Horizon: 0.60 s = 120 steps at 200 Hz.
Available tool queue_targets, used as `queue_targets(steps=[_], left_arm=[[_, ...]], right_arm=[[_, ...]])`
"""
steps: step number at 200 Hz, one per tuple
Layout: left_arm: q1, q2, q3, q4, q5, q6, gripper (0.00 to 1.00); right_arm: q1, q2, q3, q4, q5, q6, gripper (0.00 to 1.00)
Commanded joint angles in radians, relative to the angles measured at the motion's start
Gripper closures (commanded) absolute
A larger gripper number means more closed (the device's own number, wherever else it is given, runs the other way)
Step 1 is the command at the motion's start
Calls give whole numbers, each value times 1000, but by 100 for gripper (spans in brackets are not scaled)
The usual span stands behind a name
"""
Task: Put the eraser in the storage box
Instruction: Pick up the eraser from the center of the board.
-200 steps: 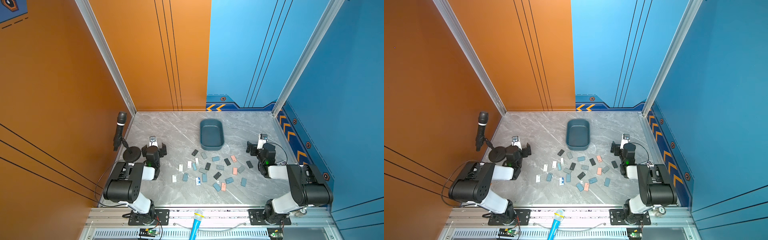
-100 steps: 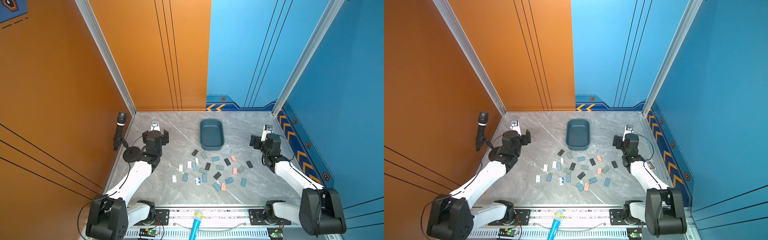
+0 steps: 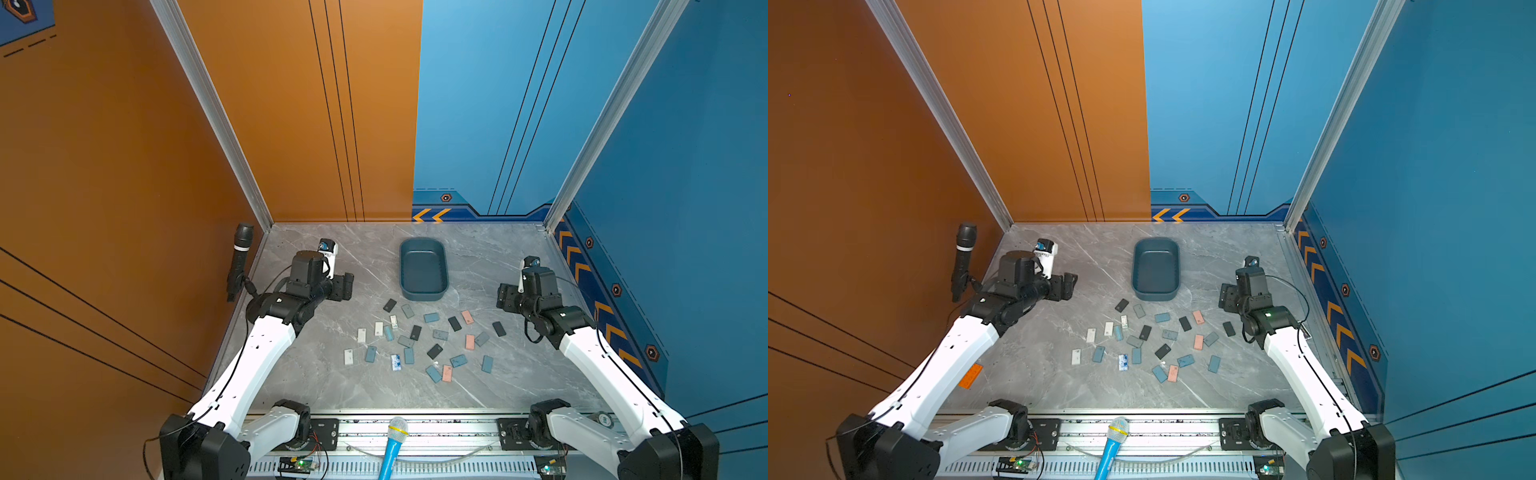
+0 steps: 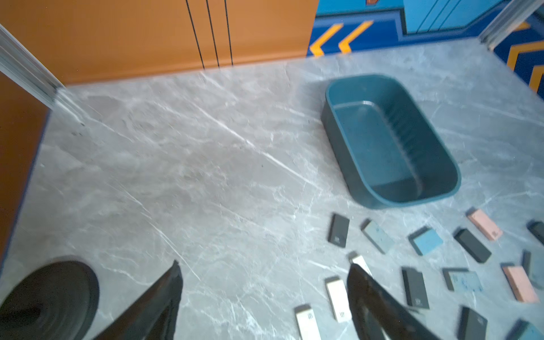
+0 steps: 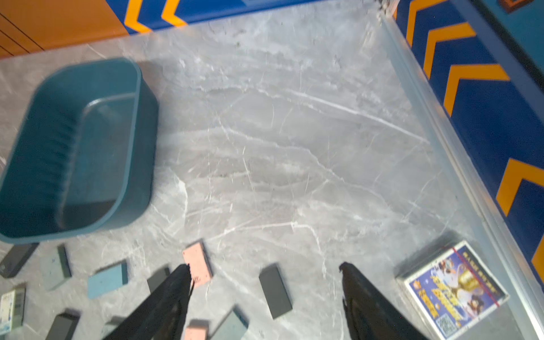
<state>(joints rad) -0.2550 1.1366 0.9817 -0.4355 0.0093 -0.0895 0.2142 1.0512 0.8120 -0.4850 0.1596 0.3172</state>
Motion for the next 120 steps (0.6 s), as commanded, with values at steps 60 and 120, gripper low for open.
queue_targets(steps=[60, 120], left_arm=[[-10, 47, -11, -74, 128, -39, 21], [-12, 77, -3, -91, 103, -36, 23]], right_arm=[[-84, 183, -39, -136, -190, 48, 21], [-112, 313, -16, -137, -238, 19, 24]])
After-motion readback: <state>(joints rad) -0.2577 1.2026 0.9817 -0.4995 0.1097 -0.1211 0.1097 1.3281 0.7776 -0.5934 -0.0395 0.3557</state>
